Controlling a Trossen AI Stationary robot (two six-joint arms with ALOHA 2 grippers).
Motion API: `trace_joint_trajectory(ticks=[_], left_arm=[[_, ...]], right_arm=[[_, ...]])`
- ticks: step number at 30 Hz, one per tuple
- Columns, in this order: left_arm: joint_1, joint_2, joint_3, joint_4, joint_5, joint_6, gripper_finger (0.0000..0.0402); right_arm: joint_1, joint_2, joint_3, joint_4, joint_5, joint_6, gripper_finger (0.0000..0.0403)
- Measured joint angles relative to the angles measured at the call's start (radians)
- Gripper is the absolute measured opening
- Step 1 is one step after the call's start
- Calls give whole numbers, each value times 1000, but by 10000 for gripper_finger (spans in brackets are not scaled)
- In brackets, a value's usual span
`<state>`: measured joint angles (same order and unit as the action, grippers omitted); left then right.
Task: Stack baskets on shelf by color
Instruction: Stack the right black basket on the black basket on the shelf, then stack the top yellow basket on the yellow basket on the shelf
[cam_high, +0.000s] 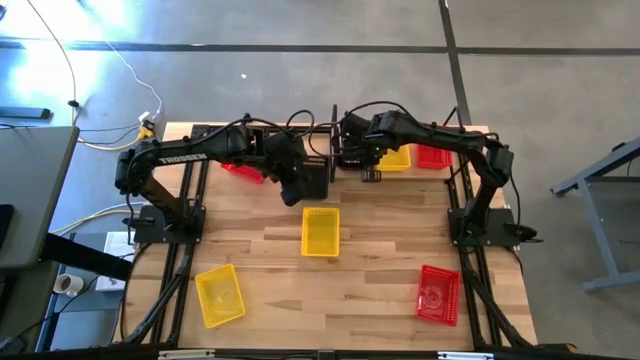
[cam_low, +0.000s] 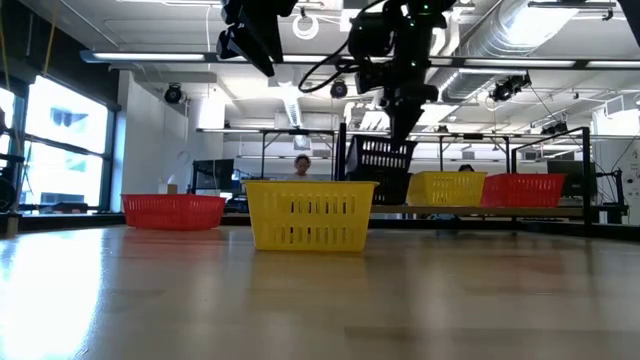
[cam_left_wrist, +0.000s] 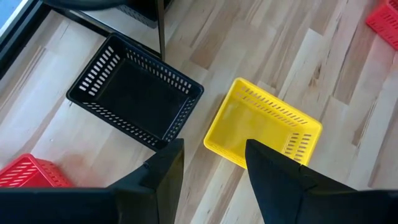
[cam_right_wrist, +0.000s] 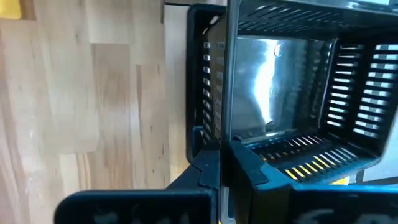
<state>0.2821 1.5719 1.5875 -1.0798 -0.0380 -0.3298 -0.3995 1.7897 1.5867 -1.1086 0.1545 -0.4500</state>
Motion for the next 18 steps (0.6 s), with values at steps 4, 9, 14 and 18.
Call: trace_joint_trajectory(ticks=[4,9,14,18], left_arm=[[0,0,0,0,0,0,161],[-1,0,0,0,0,0,161],[-1,0,0,0,0,0,161],[-1,0,0,0,0,0,161]], right_arm=[[0,0,0,5,0,0,7],[0,0,0,30,33,5,48],[0,0,0,31,34,6,87],[1,0,20,3,34,41,95]])
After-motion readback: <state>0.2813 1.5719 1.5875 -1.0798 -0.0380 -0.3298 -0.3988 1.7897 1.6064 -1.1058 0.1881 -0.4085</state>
